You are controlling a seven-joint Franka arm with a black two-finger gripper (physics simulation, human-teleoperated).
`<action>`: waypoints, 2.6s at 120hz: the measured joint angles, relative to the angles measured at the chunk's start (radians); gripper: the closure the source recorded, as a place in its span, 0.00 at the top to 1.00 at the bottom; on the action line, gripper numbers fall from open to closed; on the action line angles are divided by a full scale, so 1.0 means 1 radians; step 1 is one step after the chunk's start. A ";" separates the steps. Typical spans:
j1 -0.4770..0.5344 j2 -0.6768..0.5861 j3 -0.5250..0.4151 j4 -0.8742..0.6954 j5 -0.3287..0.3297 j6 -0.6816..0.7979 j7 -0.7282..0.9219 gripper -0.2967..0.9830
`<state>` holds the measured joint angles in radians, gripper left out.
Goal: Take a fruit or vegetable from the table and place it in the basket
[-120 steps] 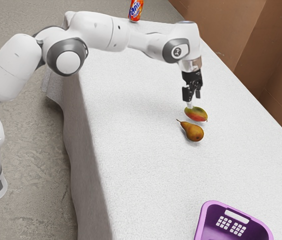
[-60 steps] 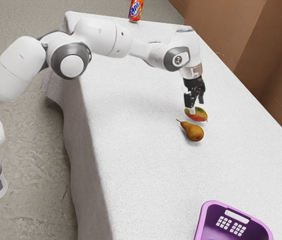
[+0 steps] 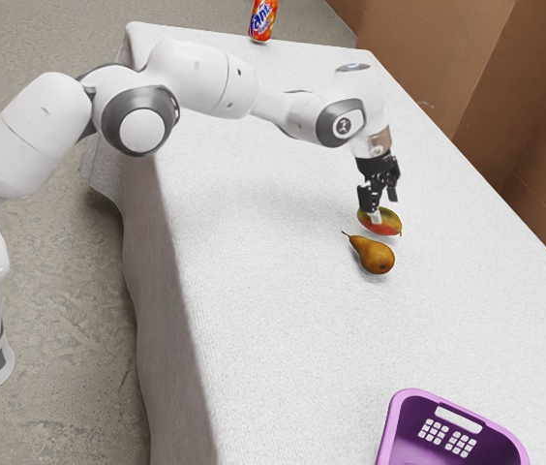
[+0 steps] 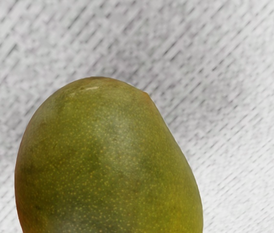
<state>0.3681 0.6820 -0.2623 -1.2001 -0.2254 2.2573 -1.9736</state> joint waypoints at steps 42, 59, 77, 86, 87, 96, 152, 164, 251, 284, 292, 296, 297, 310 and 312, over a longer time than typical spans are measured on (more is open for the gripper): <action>0.000 0.029 0.000 -0.009 -0.010 0.009 0.018 0.77; 0.000 0.032 0.000 -0.009 -0.014 0.010 0.023 0.64; -0.002 0.026 0.000 -0.009 -0.029 0.009 0.028 0.56; -0.004 0.020 0.001 -0.009 -0.041 0.008 0.030 0.55; -0.004 0.020 0.001 -0.010 -0.042 0.008 0.031 0.55; -0.007 0.010 0.002 -0.012 -0.048 0.007 0.033 0.55; -0.846 -0.299 0.436 -0.199 -0.046 0.002 -0.028 0.55; -1.041 -0.296 0.528 -0.174 -0.026 0.004 -0.057 0.55; -1.328 -0.217 0.554 -0.138 0.041 0.067 -0.269 0.63; -1.332 -0.218 0.559 -0.141 0.099 0.083 -0.316 0.75; -1.332 -0.235 0.583 -0.181 0.105 0.084 -0.325 0.75; -1.319 -0.261 0.619 -0.218 0.103 0.081 -0.329 0.76; -1.313 -0.270 0.625 -0.222 0.103 0.076 -0.330 0.76; -0.986 -0.504 0.563 -0.110 0.126 -0.227 -0.343 0.76; -0.893 -0.543 0.529 -0.109 0.130 -0.277 -0.345 0.76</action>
<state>-0.5249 0.1393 0.2665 -1.3089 -0.0953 1.9801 -2.3185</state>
